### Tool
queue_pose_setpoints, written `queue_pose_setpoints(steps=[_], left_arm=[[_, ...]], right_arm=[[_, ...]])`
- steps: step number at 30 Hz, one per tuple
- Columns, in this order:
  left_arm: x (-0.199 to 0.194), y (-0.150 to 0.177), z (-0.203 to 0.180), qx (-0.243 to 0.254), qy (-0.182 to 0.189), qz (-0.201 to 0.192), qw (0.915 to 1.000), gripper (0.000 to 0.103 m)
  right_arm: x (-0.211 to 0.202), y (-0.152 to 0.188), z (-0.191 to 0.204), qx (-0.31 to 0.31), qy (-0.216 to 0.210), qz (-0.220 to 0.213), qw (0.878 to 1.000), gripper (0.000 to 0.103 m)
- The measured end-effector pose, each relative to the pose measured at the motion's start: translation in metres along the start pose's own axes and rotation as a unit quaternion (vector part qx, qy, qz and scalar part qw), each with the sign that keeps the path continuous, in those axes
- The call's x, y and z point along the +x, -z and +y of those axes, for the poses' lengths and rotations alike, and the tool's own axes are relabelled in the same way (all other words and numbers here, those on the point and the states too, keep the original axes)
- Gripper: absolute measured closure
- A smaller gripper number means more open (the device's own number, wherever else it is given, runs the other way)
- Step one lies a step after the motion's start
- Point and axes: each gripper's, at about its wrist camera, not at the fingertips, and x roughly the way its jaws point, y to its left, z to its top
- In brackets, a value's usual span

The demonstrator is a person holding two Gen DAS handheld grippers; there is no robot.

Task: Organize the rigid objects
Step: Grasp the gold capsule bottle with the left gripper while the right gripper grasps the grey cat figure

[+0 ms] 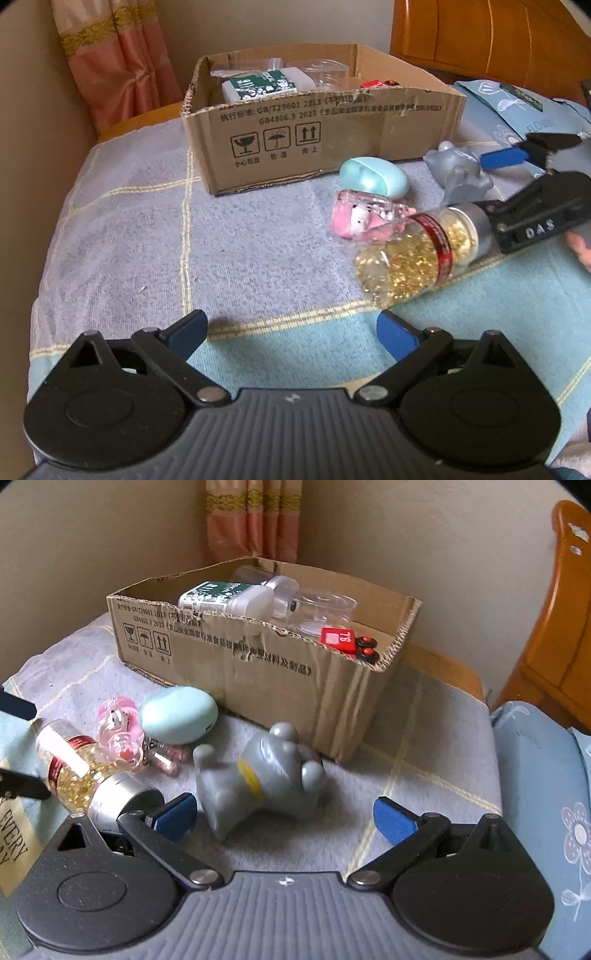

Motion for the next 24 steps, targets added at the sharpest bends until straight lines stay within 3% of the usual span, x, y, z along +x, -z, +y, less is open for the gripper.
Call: queue_pose_setpoints(steps=[4,12,24], left_arm=[[-0.002,-0.001,-0.002,0.002,0.009,0.001,1.0000,0.005],[-0.009,0.000,-0.011,0.009,0.033,-0.004,0.9994,0.005],[-0.007,-0.008,-0.005,0.006,0.012,-0.014,0.9998,0.005]], right_arm=[[0.005,-0.003,0.000,-0.014,-0.024,-0.011,1.000,0.003],[0.002,-0.008,0.007,-0.047,-0.032,-0.021,0.998,0.020],[-0.025,0.011,0.017,-0.035,-0.023,-0.003,0.999,0.021]])
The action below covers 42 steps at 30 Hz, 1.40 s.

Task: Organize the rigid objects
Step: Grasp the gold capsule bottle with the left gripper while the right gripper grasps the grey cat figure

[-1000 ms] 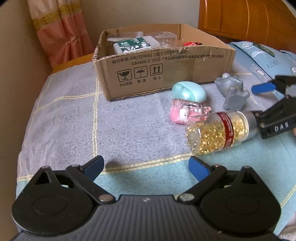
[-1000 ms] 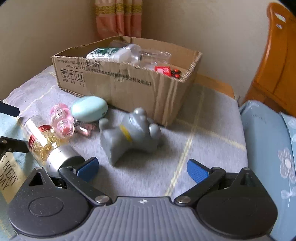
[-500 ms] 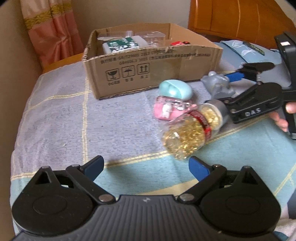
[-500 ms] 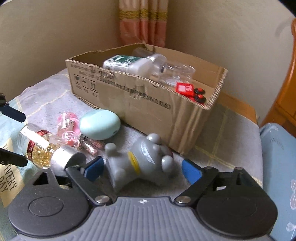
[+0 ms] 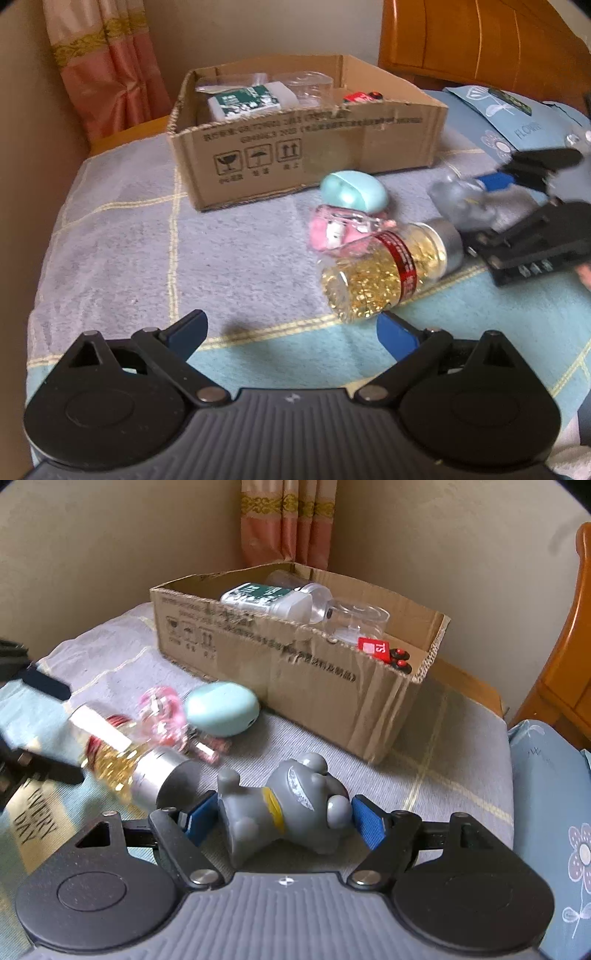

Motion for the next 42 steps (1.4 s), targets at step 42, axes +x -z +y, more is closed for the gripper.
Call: queue_pose_setpoints(steps=[42], left_arm=[[0.025,-0.012,-0.047,0.010,0.023,-0.019,0.9995,0.001]], right_arm=[[-0.024,0.036,-0.008,-0.011,-0.017,0.005,1.000,0.000]])
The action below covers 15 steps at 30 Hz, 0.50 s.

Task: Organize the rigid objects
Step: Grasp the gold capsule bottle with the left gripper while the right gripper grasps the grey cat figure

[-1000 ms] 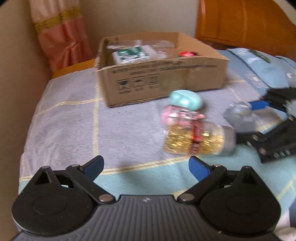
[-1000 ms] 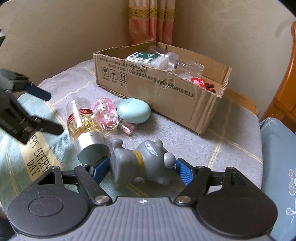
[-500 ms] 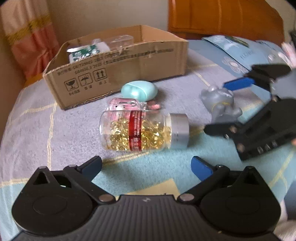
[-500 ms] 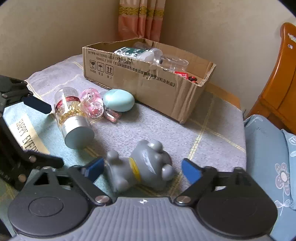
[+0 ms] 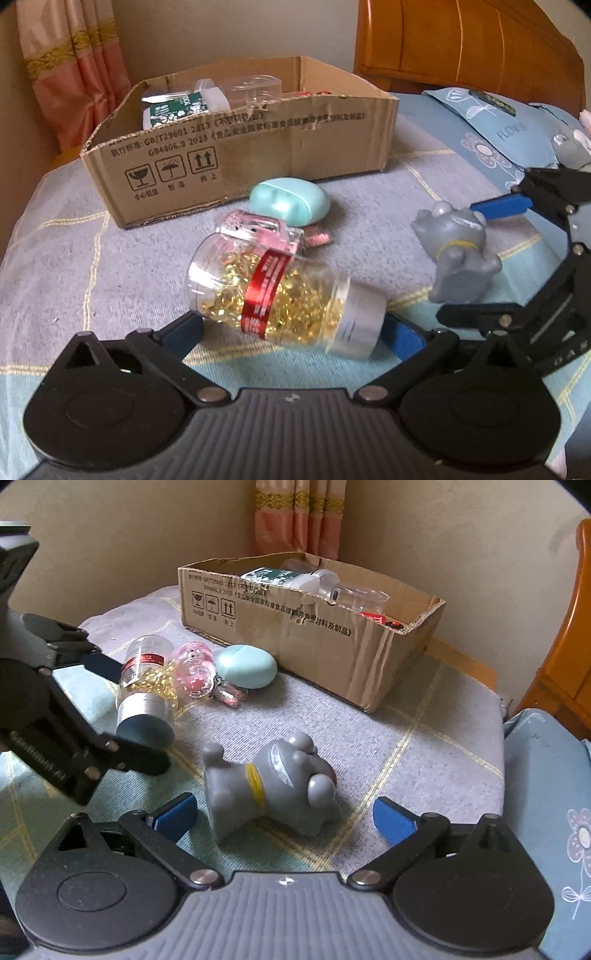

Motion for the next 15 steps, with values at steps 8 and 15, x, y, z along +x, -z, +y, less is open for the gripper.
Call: queue_pose_setpoints(steps=[8,15], left_arm=[[-0.005,0.001,0.007,0.051,-0.006,-0.004,0.9987,0.001],[-0.002,-0.004,0.012,0.078,0.006,-0.015,0.9968,0.001]], right_arm=[[0.005,-0.003,-0.005,-0.006,-0.020,0.001,1.000,0.000],[0.012,-0.007,-0.009,-0.004,-0.045,0.000,0.999,0.000]])
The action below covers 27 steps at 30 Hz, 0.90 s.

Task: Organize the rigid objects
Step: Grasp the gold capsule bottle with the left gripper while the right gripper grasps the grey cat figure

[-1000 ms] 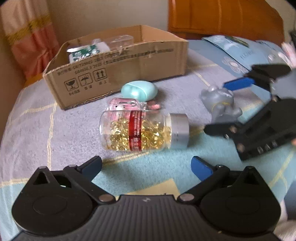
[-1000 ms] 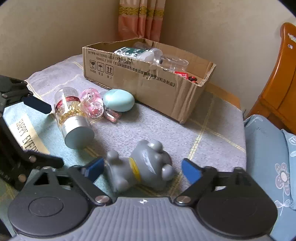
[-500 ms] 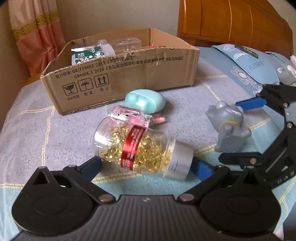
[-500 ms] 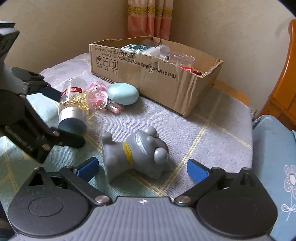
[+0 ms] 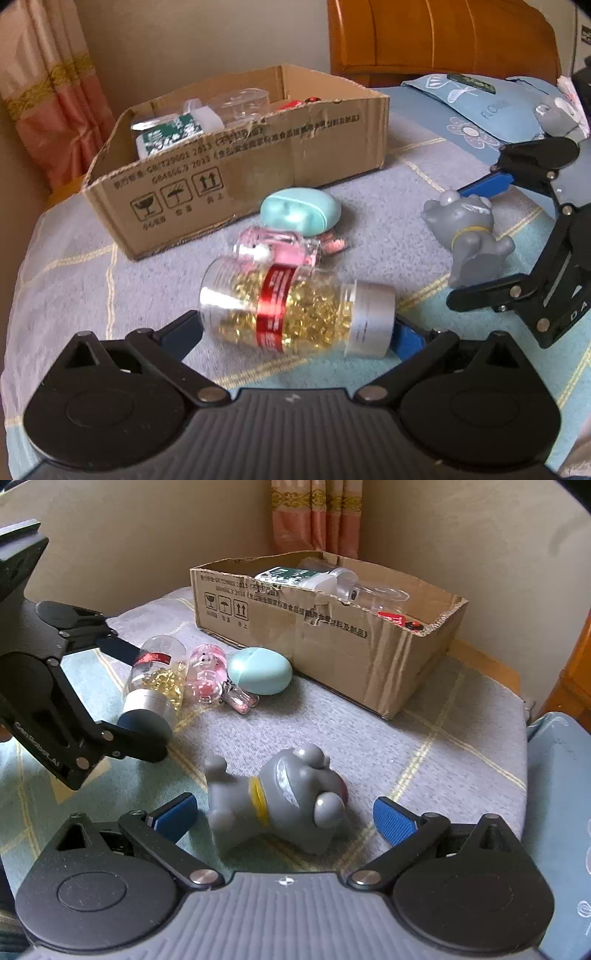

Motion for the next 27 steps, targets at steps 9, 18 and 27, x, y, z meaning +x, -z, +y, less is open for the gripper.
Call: queue_pose_setpoints(steps=[9,18,27], left_arm=[[0.005,-0.004,0.004,-0.005,0.012,-0.005,0.9999,0.002],[0.006,-0.007,0.009,-0.021,0.027,0.000,0.9994,0.008],[-0.004,-0.009,0.019,-0.033,0.036,0.038,0.9981,0.008]], right_arm=[[0.007,-0.008,0.000,-0.008,-0.013,0.004,1.000,0.001],[0.000,-0.011,0.003,-0.001,-0.007,0.004,1.000,0.023],[-0.013,-0.017,0.008,0.013,0.009,0.011,1.000,0.024]])
